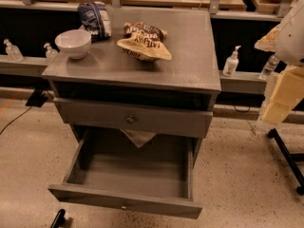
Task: Place brown chip bag into middle drawer
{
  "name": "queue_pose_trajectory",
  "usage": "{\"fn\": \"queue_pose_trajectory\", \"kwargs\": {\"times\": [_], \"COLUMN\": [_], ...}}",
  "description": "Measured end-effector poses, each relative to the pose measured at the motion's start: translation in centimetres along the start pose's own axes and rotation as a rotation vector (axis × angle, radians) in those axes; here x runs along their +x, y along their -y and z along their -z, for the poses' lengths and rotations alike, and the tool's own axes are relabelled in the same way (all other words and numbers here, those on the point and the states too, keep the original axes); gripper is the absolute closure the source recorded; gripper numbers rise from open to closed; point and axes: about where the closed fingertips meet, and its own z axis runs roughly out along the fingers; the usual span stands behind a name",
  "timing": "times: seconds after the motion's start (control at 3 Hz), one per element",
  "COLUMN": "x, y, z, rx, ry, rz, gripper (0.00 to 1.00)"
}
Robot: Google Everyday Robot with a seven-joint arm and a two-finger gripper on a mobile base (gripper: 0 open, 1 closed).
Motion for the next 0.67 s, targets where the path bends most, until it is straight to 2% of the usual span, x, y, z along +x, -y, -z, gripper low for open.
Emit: {"fn": "queue_pose_trajectory", "kwargs": {"times": [0.33, 0.67], "x": [0.0, -0.7], "y": [0.0, 2.8], "z": [0.0, -0.8], "rx": [0.000, 0.054], "ry": [0.000, -0.001], "rz": [0.000, 0.040], "gripper": [0.00, 0.00]}}
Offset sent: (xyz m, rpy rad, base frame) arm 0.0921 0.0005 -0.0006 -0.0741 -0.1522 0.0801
